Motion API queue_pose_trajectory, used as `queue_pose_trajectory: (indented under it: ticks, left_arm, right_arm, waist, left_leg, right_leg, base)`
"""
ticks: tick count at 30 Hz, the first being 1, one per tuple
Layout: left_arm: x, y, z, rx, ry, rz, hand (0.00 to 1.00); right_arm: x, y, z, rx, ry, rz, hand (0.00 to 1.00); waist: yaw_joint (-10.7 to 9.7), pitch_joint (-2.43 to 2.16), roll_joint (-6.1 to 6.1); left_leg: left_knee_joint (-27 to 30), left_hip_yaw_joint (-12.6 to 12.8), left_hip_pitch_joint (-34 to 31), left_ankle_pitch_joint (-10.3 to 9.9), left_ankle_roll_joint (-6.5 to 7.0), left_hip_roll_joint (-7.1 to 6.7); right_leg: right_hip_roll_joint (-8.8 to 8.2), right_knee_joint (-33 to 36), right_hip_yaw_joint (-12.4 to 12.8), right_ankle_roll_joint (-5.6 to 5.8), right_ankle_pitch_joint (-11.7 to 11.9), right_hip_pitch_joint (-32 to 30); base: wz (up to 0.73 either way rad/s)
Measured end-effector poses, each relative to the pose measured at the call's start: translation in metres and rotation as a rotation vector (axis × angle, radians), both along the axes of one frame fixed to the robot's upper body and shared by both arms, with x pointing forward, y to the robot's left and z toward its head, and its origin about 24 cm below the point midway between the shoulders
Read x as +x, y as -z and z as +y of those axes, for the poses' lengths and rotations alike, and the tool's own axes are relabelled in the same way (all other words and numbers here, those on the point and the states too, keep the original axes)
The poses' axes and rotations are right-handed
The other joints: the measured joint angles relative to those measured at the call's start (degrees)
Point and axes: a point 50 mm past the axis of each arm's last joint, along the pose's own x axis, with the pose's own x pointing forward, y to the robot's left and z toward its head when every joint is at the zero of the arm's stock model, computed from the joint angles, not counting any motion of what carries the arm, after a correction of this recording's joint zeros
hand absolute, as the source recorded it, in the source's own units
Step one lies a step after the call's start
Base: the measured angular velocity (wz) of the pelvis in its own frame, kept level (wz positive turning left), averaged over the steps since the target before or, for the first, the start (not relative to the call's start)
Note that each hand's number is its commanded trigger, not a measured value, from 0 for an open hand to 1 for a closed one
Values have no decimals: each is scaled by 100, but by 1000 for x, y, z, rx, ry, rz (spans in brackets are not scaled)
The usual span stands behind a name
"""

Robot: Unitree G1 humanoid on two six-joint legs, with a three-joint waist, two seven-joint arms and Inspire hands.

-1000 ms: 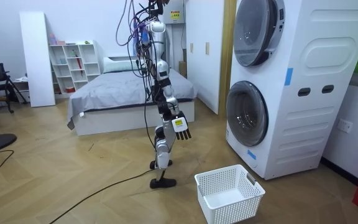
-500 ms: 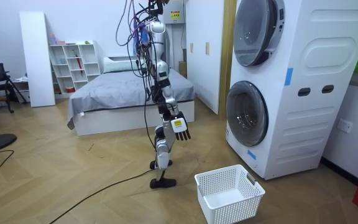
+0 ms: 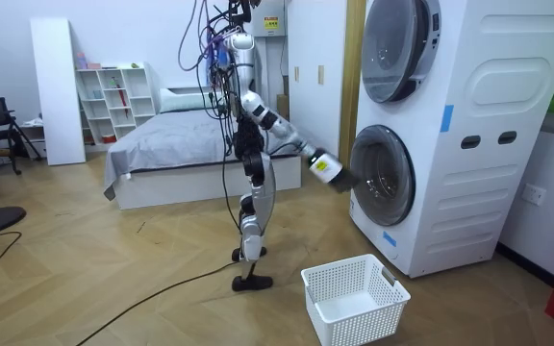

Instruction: Pick clothes from washing machine

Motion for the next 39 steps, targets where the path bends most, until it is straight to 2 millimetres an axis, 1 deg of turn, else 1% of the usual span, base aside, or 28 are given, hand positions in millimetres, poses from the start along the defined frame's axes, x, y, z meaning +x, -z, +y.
queue_pose_trajectory:
  ticks: [1,2,3,4,5,6,7,9,11,12,15,16,21,22,23,25,28,30,31,34,36,39]
  left_arm:
    - [-3,0,2,5,-11,14,0]
    - [-4,0,2,7,-14,20,0]
    - [-7,0,2,10,-18,36,0]
    - [-11,0,2,11,-22,49,0]
    - [-12,0,3,12,-22,53,0]
    - [-13,0,2,14,-14,63,0]
    - [-14,0,2,17,-9,72,0]
    - [-15,0,3,19,-8,80,0]
    - [-17,0,3,23,-3,95,0]
    - [-18,0,3,24,-3,100,0]
    - [-24,1,3,25,-5,125,0]
    - [-27,1,2,23,-7,134,0]
    - [-27,0,1,21,-4,133,0]
    - [-28,1,1,17,-4,137,0]
    - [-25,1,0,12,1,131,0]
    - [-21,0,0,7,7,118,0]
    - [-21,0,0,6,16,124,0]
    - [-21,0,1,7,21,131,0]
    - [-21,0,1,6,22,135,0]
    - [-21,1,0,-3,30,148,0]
    - [-19,1,0,-2,34,145,0]
    - [-16,1,1,-2,35,140,0]
  right_arm:
    - [10,-19,3,-14,-10,-88,0]
    - [14,-27,4,-19,-14,-124,0]
    - [21,-39,7,-28,-20,-179,0]
    - [27,-47,9,-32,-22,-213,0]
    - [29,-50,10,-36,-21,-223,0]
    - [34,-54,10,-45,-16,-238,0]
    - [38,-58,11,-57,-12,-250,0]
    - [46,-68,13,-64,-18,-283,0]
    - [54,-85,17,-70,-22,-350,0]
    - [56,-89,18,-71,-22,-366,0]
    - [66,-106,17,-84,-7,-421,0]
    - [70,-112,16,-84,2,-441,0]
    - [78,-136,18,-85,24,-526,0]
    - [81,-142,19,-83,21,-547,0]
    - [85,-149,20,-83,17,-571,0]
    - [87,-159,21,-86,16,-605,0]
    - [90,-166,21,-87,19,-627,0]
    - [92,-169,21,-84,26,-632,0]
    - [94,-173,21,-83,29,-643,0]
    - [103,-181,19,-93,29,-646,0]
    - [110,-186,15,-98,30,-641,0]
    - [118,-203,10,-75,19,-672,0]
  waist:
    - [13,-18,-47]
    - [20,-34,-72]
    - [35,-46,-85]
    - [44,-74,-127]
    - [65,-78,-134]
    - [104,-70,-150]
    - [145,-72,-153]
    - [153,-68,-148]
    - [160,-40,-103]
    - [161,-34,-92]
    - [156,-45,-95]
    - [164,-55,-103]
    - [156,-93,-153]
    - [153,-94,-155]
    - [152,-96,-159]
    - [157,-94,-162]
    - [165,-88,-177]
    - [188,-73,-192]
    - [203,-43,-197]
    - [211,-6,-245]
    - [211,-17,-278]
    - [222,-24,-303]
  left_leg:
    - [1,0,1,1,-1,4]
    - [1,0,2,1,-1,8]
    - [5,-1,14,1,-1,15]
    - [7,-6,31,1,-1,18]
    - [6,-10,38,1,-1,18]
    - [5,-8,71,1,-1,15]
    - [4,-6,77,0,-1,13]
    - [4,-4,60,0,-1,12]
    - [5,-4,8,1,0,15]
    - [5,-4,-1,1,0,15]
    - [28,-14,-27,2,0,21]
    - [36,-23,-47,2,0,21]
    - [59,-81,-89,2,0,18]
    - [60,-85,-87,2,-1,18]
    - [69,-86,-88,3,-1,18]
    - [71,-91,-81,3,-1,18]
    - [71,-95,-52,2,-1,18]
    - [65,-93,-40,2,-1,18]
    - [64,-90,-48,2,-1,19]
    - [74,-108,-103,3,-1,21]
    - [112,-123,-188,3,-1,22]
    - [158,-174,-269,2,-1,15]
  right_leg:
    - [5,1,2,1,-1,-1]
    - [8,1,-1,1,0,1]
    - [10,13,-27,0,0,14]
    - [11,29,-49,0,1,48]
    - [11,33,-54,0,1,69]
    - [7,33,-53,0,2,104]
    - [2,35,-50,0,2,101]
    - [-1,49,-54,0,2,76]
    - [0,104,-61,0,2,-2]
    - [1,104,-61,0,2,-11]
    - [4,106,-63,0,2,-40]
    - [3,106,-72,0,2,-45]
    - [-1,114,-156,0,2,-36]
    - [-2,114,-171,0,2,-29]
    - [-4,114,-182,0,2,-25]
    - [-5,110,-193,0,2,-10]
    - [-6,109,-199,0,2,12]
    - [-11,110,-239,0,2,11]
    - [-12,109,-261,0,2,2]
    - [-15,111,-322,0,2,-40]
    - [-13,120,-327,-1,2,-107]
    - [-16,126,-364,-7,7,-149]
  base:
    - [0]
    - [0]
    - [5]
    - [6]
    - [4]
    - [0]
    - [0]
    - [0]
    - [0]
    - [0]
    - [0]
    - [0]
    - [7]
    - [6]
    - [3]
    - [2]
    - [0]
    - [0]
    - [0]
    - [0]
    - [2]
    - [8]
